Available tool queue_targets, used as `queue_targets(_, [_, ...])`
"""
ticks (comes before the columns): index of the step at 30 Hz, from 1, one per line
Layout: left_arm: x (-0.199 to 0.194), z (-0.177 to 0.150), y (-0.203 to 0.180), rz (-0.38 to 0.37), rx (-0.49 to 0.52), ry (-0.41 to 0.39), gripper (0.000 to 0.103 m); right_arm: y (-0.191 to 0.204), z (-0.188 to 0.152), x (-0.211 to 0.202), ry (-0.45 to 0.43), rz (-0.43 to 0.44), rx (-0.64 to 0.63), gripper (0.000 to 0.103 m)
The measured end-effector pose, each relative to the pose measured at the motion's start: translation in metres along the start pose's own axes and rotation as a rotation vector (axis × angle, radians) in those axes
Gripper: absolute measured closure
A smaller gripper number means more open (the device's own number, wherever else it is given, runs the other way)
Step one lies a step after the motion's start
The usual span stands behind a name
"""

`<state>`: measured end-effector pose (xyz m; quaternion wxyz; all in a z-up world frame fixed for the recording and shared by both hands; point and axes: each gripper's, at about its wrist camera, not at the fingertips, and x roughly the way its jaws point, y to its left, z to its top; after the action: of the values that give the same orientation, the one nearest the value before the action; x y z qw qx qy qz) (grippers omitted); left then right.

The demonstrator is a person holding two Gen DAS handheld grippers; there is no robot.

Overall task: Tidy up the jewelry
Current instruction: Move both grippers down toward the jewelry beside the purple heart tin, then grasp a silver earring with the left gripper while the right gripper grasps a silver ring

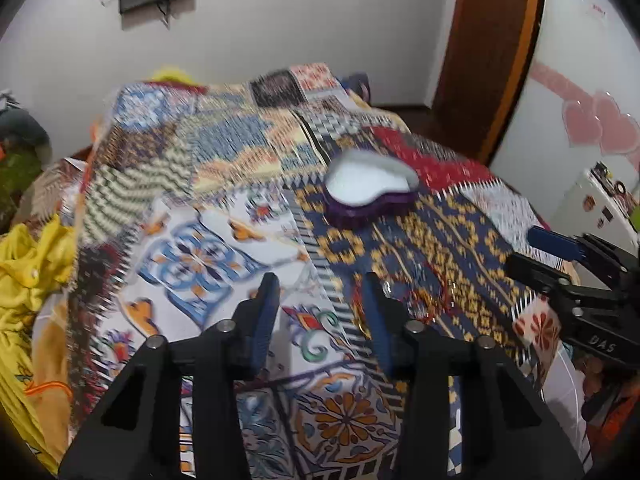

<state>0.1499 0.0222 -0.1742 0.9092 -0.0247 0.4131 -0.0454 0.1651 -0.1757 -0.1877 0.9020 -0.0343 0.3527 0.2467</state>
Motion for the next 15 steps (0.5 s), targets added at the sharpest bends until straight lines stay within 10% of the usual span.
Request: queue_targets(15, [0.024,-0.007,-0.007,-0.149,-0.006,0.083,0.081,0.021,-0.006,0.045,0.122,0.143,-0.095,0.073])
